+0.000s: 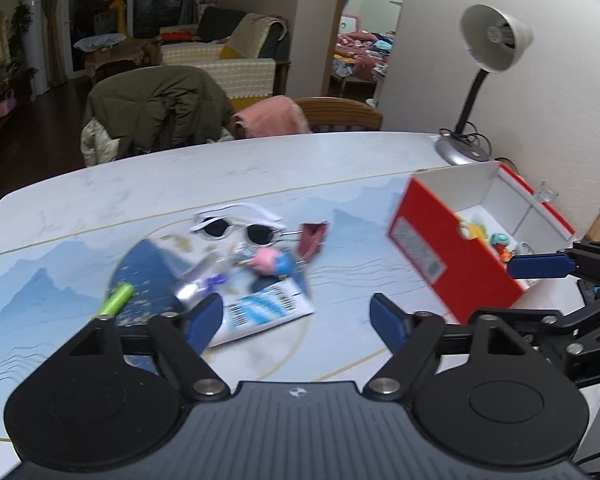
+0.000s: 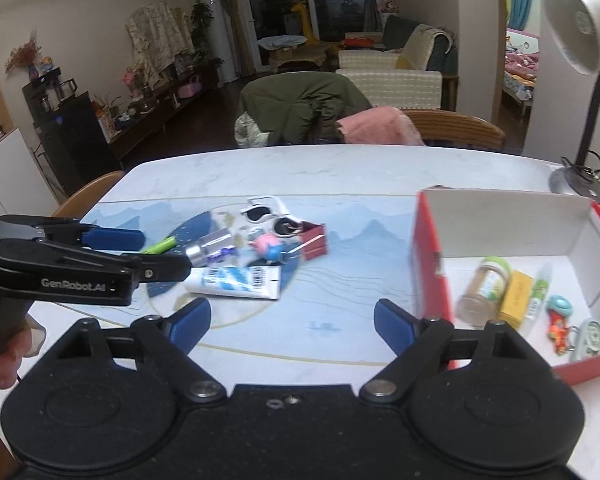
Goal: Organize rigid objects
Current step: 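Withdraw both tools from the shoebox back toward the mat, then grasp the green highlighter with the left tool while the right tool grasps the white cream tube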
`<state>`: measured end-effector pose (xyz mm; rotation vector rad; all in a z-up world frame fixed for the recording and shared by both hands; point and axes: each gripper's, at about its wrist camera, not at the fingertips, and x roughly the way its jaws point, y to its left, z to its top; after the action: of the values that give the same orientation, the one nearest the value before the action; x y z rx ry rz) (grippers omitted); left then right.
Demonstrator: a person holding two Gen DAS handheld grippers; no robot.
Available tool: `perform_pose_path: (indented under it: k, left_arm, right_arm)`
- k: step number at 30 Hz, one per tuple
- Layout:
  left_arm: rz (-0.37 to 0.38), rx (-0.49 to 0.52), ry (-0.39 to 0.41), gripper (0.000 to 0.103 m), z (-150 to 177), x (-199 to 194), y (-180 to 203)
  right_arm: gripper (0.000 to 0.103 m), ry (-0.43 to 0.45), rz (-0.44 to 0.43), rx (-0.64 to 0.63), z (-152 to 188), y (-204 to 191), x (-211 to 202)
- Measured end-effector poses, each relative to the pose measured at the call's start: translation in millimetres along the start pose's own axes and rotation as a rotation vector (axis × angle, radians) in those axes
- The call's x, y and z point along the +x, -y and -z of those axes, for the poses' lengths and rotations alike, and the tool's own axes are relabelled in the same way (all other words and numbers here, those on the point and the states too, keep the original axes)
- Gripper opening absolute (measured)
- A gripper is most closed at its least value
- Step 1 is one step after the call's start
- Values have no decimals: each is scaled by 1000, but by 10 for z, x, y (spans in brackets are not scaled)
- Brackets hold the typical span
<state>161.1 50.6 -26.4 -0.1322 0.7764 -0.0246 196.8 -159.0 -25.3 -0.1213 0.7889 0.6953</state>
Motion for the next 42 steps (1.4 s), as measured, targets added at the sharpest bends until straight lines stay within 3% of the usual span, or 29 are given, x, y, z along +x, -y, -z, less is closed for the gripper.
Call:
perform_pose_path:
  k: [9, 19, 22, 25, 34, 42]
  left_arm:
    - [-31, -31, -38, 83, 201, 30, -715]
    - [-37, -65, -65, 89, 312, 281, -1199]
    - [-47, -56, -43, 90, 337, 348, -1296]
    - [-52, -41, -58, 103, 344, 441, -1385]
    - [-84, -65, -63, 103, 382, 649, -1657]
    - [-136, -45, -77, 103, 350, 881, -1777]
  right_arm:
    - [95, -21, -16, -2, -52, -412, 346]
    - [95, -64, 24, -3, -189, -705, 913]
    - [95, -80, 41, -4, -237, -767, 1109]
    - [95, -100, 66, -7, -272, -821, 1304]
    - [95, -180, 166, -7, -292, -893, 1939]
    - [96, -221, 205, 11, -323, -901, 2250]
